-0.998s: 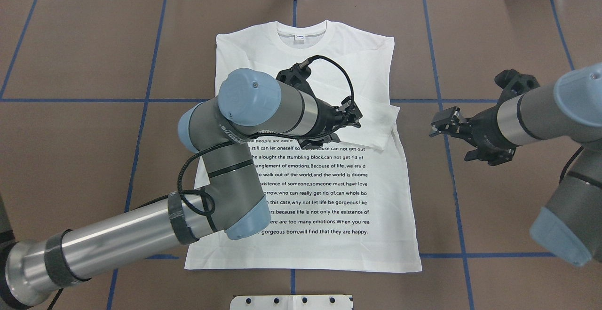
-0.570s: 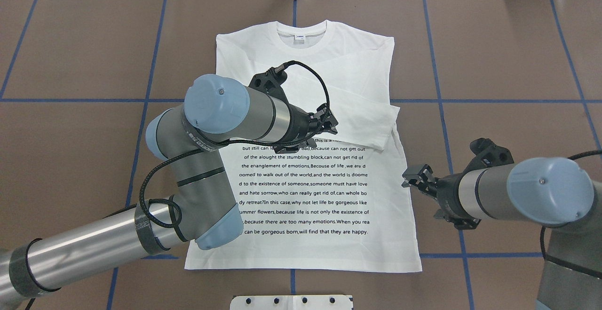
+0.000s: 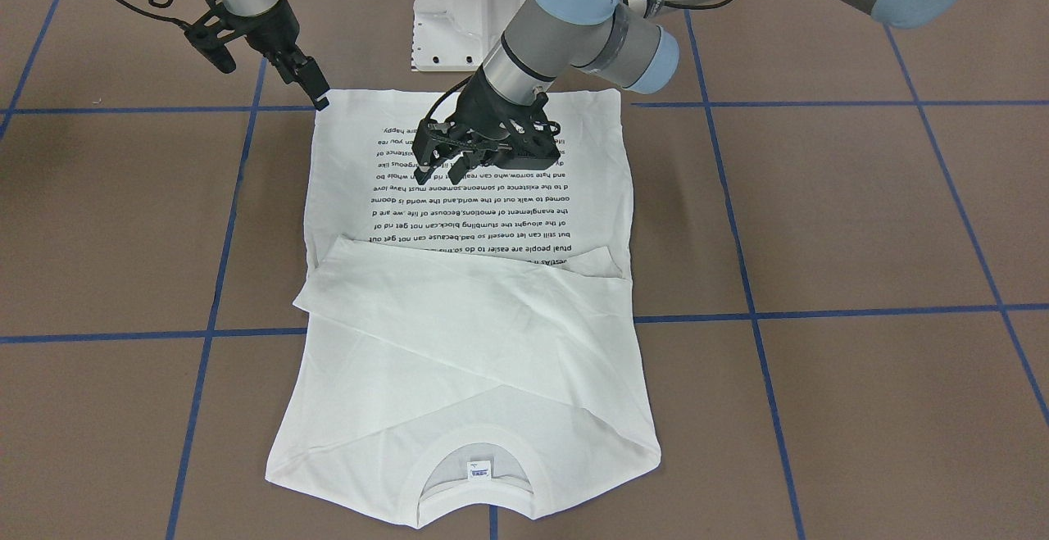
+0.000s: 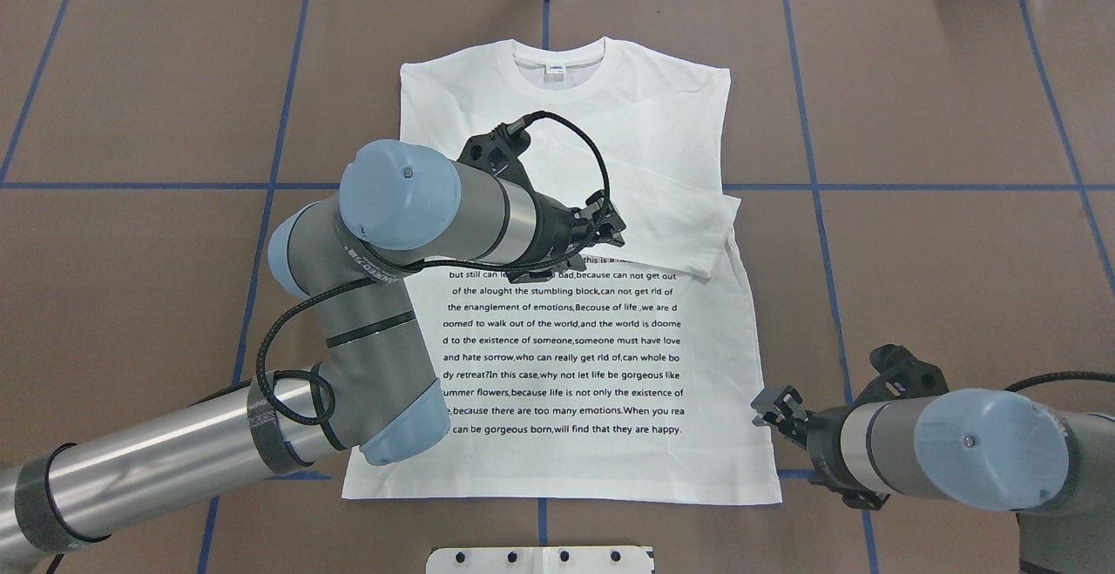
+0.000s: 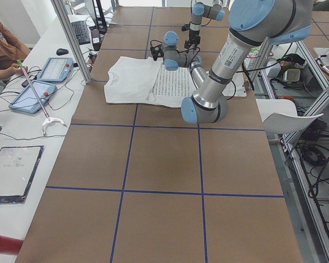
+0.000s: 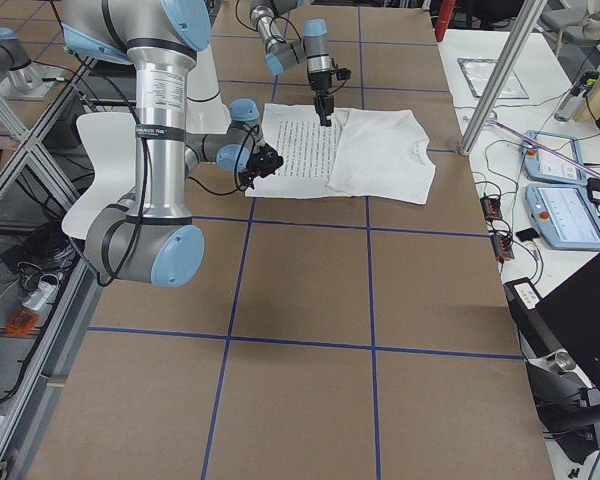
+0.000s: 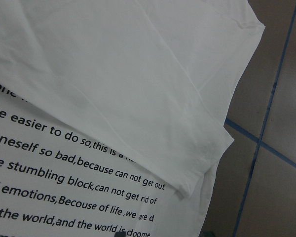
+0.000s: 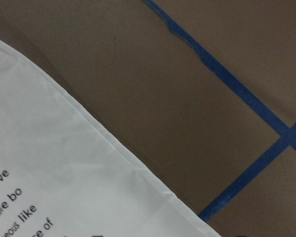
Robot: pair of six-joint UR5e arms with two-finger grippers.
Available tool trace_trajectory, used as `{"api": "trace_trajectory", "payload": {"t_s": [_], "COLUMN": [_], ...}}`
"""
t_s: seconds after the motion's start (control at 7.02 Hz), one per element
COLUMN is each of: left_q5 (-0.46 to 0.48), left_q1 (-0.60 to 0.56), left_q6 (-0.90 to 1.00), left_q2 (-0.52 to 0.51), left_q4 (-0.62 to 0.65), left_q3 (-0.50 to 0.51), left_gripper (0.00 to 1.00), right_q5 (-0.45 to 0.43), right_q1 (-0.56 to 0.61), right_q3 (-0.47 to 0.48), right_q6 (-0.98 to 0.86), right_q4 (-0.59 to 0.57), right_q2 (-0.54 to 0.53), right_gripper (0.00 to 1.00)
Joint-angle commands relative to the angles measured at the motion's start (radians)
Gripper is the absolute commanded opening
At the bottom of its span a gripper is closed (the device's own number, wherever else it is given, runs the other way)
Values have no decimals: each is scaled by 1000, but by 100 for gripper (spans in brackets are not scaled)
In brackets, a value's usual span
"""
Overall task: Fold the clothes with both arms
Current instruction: 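Lower the right gripper to the near hem corner while the left draws back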
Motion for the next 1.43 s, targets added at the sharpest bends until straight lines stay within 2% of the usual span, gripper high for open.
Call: {"api": "trace_trajectory", "payload": {"t_s": [0.0,0.29,0.86,1.0,1.14,1.28], "left_q5": [3,15,26,26,26,26], "left_q1": [1,0,1,0,0,-2], "left_q6": [1,1,1,1,1,1], "left_q2": [1,2,15,15,15,15], "left_q4": [0,2,2,2,2,2], "left_q3": [0,0,-2,0,0,-3], "left_gripper": [61,61,61,61,61,61], "right_q5": [-69,-121,-123,-123,-123,-123], "right_q1": [-77,-141,-154,-155,-158,-164], "right_q3": [-37,-69,-85,-85,-83,-80], "right_q6": [43,43,42,42,42,42], "right_q4": [11,14,14,14,14,14], "right_q2": [5,8,9,9,9,9], "right_gripper": [89,87,80,72,53,19]}}
